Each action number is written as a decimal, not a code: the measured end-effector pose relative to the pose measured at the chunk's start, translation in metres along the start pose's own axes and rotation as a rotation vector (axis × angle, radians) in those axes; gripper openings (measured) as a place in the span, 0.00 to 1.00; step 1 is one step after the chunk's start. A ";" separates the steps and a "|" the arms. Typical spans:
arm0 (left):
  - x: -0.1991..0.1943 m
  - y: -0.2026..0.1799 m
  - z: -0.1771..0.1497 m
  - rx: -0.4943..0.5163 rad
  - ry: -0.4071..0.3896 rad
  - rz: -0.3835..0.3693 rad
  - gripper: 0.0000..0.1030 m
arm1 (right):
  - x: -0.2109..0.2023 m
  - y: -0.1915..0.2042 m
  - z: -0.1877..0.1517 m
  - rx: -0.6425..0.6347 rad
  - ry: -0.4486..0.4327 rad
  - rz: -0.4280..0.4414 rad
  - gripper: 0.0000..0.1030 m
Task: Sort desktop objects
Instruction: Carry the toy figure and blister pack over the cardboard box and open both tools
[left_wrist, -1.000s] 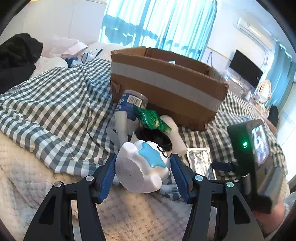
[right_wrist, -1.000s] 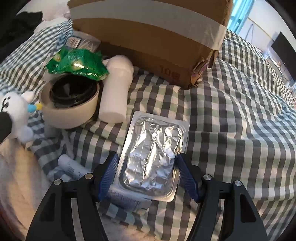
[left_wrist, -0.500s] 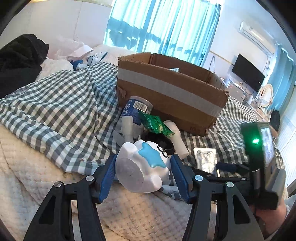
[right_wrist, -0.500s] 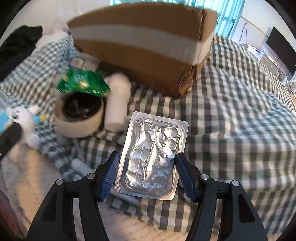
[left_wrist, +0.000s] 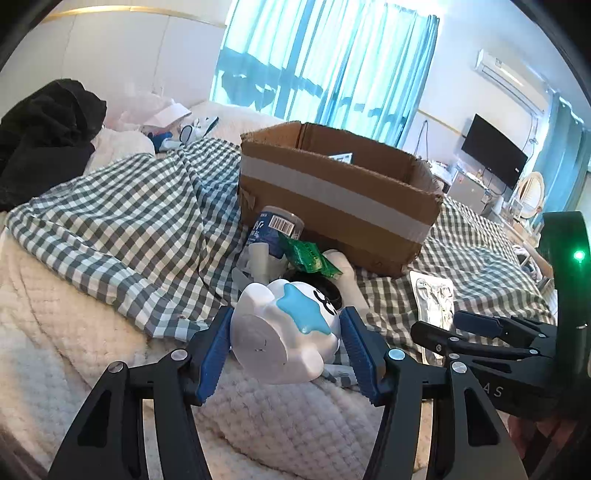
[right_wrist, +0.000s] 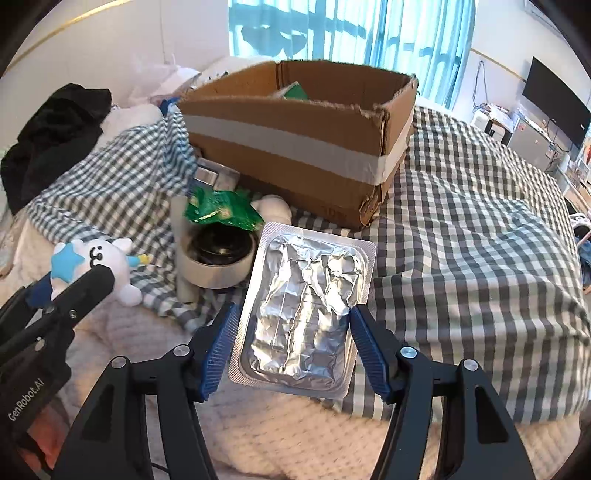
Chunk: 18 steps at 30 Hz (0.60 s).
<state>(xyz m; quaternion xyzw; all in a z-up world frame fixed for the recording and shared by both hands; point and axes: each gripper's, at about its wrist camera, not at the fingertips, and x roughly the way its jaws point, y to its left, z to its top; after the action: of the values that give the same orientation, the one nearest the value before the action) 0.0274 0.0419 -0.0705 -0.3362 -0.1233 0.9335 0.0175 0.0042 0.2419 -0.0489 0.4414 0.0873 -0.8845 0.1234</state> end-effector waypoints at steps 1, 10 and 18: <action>-0.003 -0.001 0.001 -0.005 0.003 0.004 0.59 | -0.001 0.005 0.003 -0.003 -0.012 -0.002 0.60; -0.062 -0.015 0.028 -0.006 -0.078 -0.020 0.59 | -0.083 0.008 0.033 0.079 -0.191 0.107 0.60; -0.075 -0.016 0.058 0.064 -0.172 -0.054 0.59 | -0.092 -0.002 0.057 0.063 -0.244 0.125 0.60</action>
<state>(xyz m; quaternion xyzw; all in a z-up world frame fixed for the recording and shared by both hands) 0.0484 0.0362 0.0234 -0.2504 -0.1033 0.9617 0.0429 0.0136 0.2422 0.0585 0.3387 0.0162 -0.9245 0.1742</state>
